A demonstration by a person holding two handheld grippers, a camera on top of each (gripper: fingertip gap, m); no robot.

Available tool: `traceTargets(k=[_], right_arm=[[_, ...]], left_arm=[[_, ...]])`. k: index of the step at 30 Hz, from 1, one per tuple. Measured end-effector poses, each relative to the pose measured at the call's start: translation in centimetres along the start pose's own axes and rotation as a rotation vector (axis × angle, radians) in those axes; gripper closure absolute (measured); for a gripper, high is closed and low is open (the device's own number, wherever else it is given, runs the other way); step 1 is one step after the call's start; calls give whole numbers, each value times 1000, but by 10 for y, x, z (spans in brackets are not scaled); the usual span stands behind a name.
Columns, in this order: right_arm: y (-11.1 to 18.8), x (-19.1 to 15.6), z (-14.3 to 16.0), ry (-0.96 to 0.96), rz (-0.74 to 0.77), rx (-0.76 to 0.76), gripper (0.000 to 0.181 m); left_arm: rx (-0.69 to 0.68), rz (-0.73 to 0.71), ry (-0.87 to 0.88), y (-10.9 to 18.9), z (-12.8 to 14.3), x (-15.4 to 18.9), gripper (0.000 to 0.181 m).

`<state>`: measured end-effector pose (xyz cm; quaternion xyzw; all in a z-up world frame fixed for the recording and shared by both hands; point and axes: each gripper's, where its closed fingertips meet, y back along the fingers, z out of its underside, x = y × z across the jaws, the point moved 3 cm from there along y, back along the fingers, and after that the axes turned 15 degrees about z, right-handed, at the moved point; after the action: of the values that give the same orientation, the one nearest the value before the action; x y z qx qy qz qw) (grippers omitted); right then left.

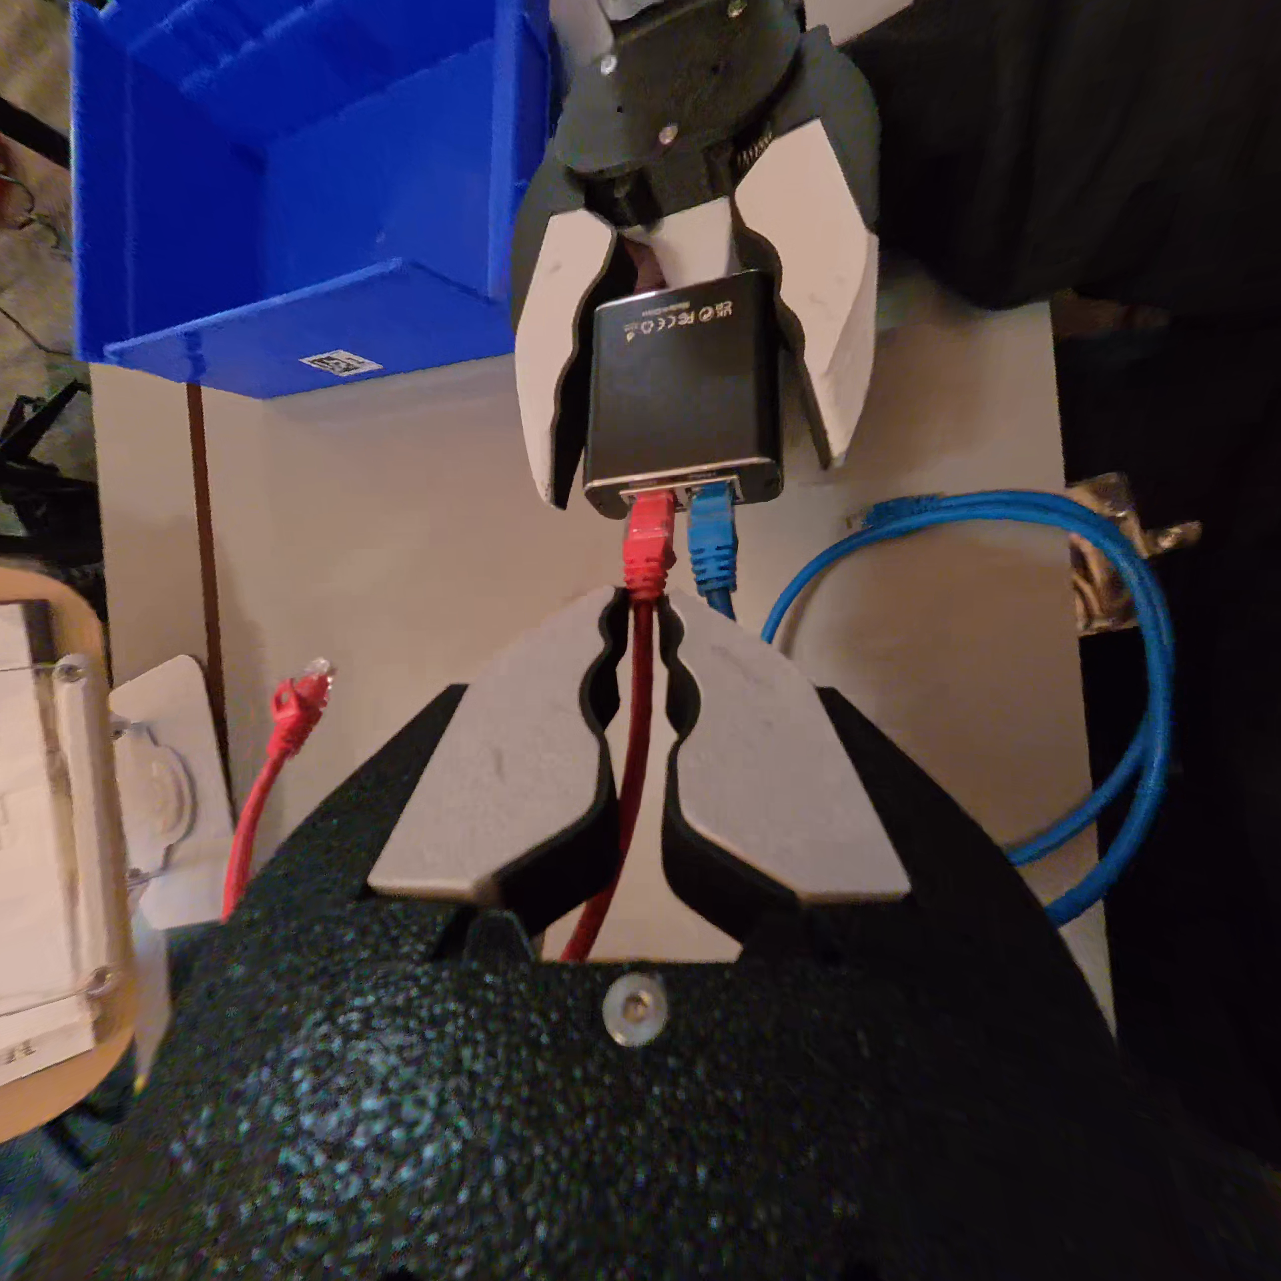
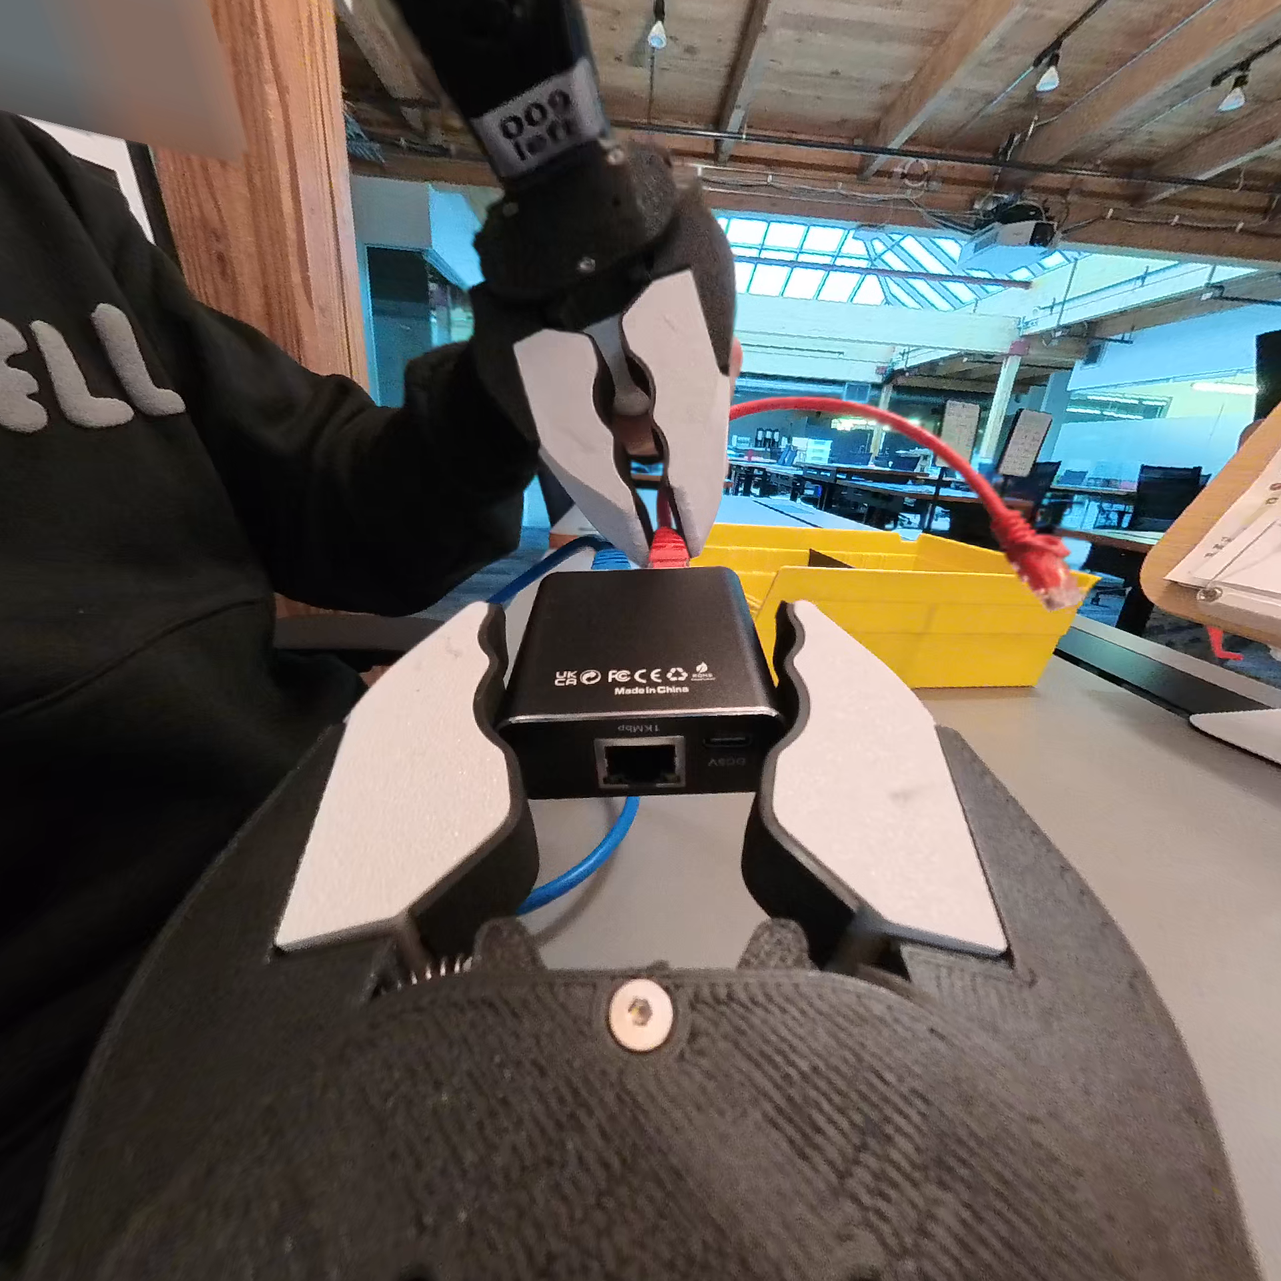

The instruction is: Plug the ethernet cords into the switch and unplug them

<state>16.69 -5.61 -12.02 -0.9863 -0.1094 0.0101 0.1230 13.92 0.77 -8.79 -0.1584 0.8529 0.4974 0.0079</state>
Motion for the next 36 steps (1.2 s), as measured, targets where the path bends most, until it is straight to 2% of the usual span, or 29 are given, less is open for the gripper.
traceTargets(k=[1,5,9,13,16,19,22,26,30,36], right_arm=[[0,-1,-2,4,-4,16,106],[-1,-3,-7,-2,-16,61,106],[-1,-2,-5,10,-6,55,106],[-4,0,1,22,14,16,106],[-4,-2,-5,8,1,65,106],[-4,1,0,7,16,36,106],[-3,0,-6,10,14,74,106],[-2,2,-6,77,42,61,106],[-1,2,-7,91,46,68,106],[0,2,-8,88,44,68,106]], left_arm=[[67,33,17,2,-2,0,173],[295,174,106,7,-3,-1,173],[387,205,154,4,0,-3,173],[344,199,161,-1,8,-5,173],[427,231,179,3,1,-5,173],[394,206,171,-2,6,-7,173],[488,232,202,0,2,-7,174],[432,152,106,0,3,-7,173],[410,142,111,-1,4,-7,172],[472,193,151,6,5,-5,168]])
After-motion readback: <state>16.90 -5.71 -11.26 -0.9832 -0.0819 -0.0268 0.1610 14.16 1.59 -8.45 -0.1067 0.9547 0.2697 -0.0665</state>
